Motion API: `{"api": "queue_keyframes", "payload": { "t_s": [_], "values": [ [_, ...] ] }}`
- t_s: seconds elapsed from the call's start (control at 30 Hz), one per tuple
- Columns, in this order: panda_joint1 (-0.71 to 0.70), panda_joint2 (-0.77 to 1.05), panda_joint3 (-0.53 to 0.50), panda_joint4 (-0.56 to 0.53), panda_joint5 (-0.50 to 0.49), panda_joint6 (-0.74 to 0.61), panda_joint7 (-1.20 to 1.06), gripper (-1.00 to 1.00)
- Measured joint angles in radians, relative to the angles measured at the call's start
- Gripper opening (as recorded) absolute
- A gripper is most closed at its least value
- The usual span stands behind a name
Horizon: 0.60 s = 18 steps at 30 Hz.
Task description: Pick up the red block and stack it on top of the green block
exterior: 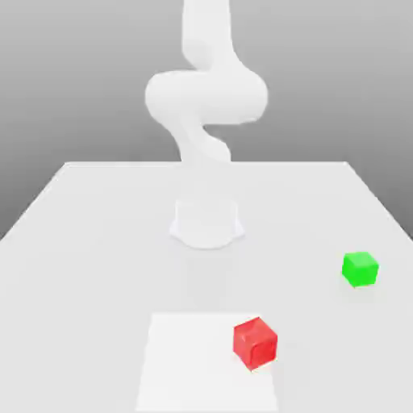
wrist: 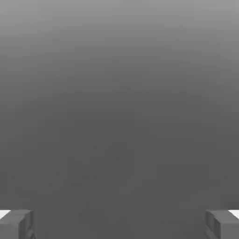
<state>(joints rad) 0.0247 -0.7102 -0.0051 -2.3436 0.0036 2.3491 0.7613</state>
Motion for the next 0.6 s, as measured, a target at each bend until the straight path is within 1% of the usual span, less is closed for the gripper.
{"api": "queue_keyframes", "payload": {
  "t_s": [0.33,0.6],
  "values": [
    [0.095,0.371,-0.010,-0.178,0.014,0.202,-0.158,0.00],
    [0.145,0.660,0.011,-0.318,0.012,0.360,-0.273,0.00]
  ]
}}
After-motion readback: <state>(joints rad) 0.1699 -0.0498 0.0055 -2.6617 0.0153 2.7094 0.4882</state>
